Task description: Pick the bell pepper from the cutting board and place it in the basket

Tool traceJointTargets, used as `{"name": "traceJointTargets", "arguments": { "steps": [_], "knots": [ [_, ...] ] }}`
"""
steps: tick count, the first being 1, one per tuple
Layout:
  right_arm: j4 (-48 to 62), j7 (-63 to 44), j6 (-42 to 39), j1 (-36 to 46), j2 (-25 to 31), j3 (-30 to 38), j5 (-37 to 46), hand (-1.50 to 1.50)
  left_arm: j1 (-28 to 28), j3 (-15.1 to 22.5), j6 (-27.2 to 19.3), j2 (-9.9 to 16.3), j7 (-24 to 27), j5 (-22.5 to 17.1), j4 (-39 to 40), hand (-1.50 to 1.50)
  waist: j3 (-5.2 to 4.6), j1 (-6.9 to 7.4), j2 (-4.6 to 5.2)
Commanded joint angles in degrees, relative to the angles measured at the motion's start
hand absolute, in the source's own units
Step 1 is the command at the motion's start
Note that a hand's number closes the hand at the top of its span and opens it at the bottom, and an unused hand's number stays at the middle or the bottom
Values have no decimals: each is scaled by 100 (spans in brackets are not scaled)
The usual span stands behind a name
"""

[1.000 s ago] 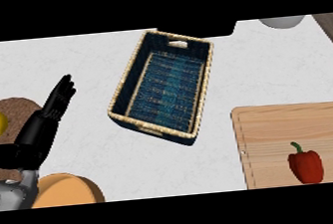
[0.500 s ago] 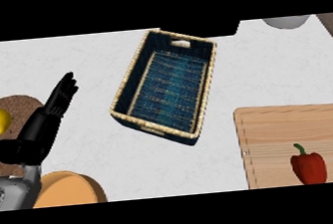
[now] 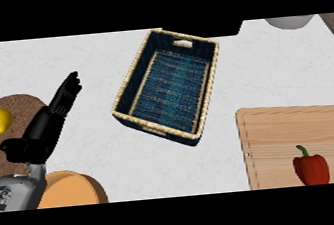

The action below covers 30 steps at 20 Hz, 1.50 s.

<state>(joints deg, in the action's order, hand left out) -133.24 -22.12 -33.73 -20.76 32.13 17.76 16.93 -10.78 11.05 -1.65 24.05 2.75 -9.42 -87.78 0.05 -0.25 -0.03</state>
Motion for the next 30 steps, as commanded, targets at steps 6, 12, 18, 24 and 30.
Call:
{"name": "traceJointTargets", "arguments": {
  "steps": [6, 12, 18, 24, 30],
  "knots": [
    [1140, 1413, 776, 61, -650, -609, 1941, -150, 92, -468, 352, -86, -147, 14, -150, 0, -2, 13, -1],
    [1532, 2240, 858, -26, -839, -448, 2011, -150, 156, -653, 597, -160, -308, 143, -429, 0, -2, 10, -6],
    [1240, 2016, 371, 268, -1090, -286, 1712, -150, 219, -429, 379, -657, -336, 763, -437, 0, -4, 5, -3],
    [473, 1397, 192, 18, -1582, -842, 2488, -150, 173, -821, 734, -675, -307, 659, -295, 0, -6, 2, -1],
    [1473, 2026, 529, 241, -1419, -749, 3007, -150, -120, -1195, 1115, -528, -253, 556, 96, 0, -4, -1, 5]
  ]
}}
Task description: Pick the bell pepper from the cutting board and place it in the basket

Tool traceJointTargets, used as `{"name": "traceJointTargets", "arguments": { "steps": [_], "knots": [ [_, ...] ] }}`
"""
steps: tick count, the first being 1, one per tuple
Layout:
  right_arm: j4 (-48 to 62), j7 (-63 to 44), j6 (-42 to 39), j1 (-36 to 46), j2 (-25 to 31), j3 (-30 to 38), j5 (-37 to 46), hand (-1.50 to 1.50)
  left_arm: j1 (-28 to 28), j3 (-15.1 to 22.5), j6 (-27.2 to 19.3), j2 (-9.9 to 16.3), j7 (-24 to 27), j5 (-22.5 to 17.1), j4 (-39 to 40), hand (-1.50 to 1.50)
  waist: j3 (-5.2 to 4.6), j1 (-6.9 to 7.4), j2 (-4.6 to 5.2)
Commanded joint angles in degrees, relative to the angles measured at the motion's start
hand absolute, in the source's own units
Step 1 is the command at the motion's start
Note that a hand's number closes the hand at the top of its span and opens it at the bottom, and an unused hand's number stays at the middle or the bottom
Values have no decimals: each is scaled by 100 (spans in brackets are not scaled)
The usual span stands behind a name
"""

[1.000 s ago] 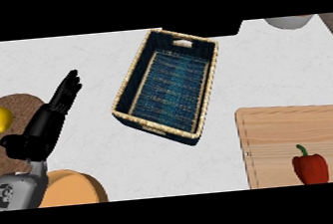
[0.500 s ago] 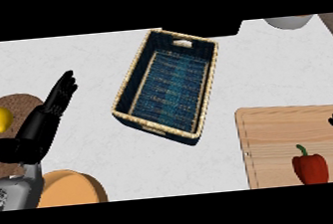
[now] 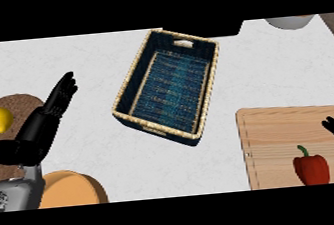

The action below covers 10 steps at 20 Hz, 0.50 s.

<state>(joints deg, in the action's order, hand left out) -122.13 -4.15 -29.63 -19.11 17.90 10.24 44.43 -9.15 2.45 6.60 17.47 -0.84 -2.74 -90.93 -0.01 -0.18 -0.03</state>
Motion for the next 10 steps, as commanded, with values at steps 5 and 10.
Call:
{"name": "traceJointTargets", "arguments": {
  "steps": [5, 10],
  "knots": [
    [518, 112, 65, 369, -182, -218, 624, -150, 59, -194, 134, -255, 54, 213, -9, 0, 1, 10, 0],
    [770, 206, 313, 272, -347, -275, 944, -150, 64, -292, 288, -298, -67, 255, -126, 0, 1, 6, -1]
  ]
}}
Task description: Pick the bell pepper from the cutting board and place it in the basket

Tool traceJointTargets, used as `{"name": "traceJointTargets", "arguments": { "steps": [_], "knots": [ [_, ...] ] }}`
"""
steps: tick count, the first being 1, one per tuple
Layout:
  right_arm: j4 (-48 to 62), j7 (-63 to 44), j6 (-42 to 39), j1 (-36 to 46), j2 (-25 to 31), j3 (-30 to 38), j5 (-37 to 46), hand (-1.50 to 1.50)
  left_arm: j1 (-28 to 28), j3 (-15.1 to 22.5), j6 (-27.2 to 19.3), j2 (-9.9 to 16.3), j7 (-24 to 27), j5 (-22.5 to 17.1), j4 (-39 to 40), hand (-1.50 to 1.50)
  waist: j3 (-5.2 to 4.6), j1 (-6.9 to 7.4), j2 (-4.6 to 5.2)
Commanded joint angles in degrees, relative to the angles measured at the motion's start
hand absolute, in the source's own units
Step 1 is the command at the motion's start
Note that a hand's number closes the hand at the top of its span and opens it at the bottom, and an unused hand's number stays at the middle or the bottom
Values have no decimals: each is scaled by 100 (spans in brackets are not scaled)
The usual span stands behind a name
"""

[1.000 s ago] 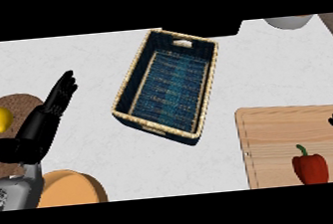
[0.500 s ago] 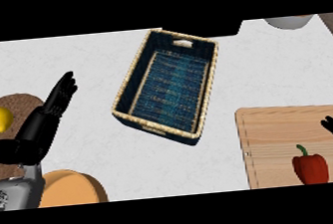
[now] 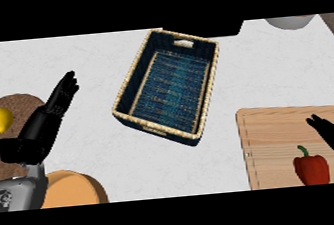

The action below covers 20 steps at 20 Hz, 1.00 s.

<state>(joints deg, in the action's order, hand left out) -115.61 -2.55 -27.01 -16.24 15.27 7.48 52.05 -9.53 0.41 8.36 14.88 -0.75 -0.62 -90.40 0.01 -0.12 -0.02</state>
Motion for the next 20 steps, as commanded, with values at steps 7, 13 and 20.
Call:
{"name": "traceJointTargets", "arguments": {
  "steps": [7, 13, 20],
  "knots": [
    [419, 57, 136, -125, -118, -49, 491, -150, -78, -287, 199, -120, 201, 133, 352, 0, -1, -14, -1],
    [964, 245, 121, 133, -192, -54, 482, -150, 210, -148, 228, -296, -163, 243, -392, 0, -1, 6, -3],
    [1274, 301, -195, 255, 69, -365, 848, 150, 198, -270, 264, -280, -166, 296, -369, 0, -1, 15, -2]
  ]
}}
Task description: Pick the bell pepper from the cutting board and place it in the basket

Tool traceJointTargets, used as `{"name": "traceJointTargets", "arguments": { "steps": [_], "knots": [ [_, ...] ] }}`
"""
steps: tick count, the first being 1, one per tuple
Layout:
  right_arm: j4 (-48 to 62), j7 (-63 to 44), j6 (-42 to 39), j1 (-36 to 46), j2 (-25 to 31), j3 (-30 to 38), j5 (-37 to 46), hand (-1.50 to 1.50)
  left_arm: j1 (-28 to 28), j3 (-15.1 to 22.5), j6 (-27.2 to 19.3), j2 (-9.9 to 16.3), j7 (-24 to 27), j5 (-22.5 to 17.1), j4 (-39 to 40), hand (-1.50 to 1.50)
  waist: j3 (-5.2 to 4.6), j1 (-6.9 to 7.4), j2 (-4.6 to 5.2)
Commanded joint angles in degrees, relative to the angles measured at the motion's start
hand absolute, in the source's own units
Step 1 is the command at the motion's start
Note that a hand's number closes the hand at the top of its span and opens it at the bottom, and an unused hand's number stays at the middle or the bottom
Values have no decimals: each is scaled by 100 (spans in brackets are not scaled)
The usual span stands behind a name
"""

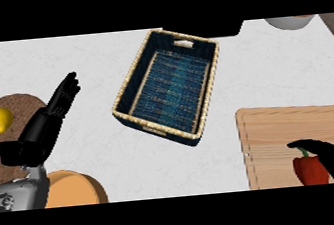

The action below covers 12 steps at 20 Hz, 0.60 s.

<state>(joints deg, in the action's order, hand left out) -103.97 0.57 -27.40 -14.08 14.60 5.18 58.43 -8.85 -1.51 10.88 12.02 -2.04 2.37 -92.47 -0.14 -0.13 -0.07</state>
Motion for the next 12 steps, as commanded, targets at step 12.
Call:
{"name": "traceJointTargets", "arguments": {
  "steps": [12],
  "knots": [
    [-494, -451, 647, -98, -723, -1569, 1448, 150, -30, -312, 348, 123, 418, -88, 455, 0, 4, -7, 10]
  ]
}}
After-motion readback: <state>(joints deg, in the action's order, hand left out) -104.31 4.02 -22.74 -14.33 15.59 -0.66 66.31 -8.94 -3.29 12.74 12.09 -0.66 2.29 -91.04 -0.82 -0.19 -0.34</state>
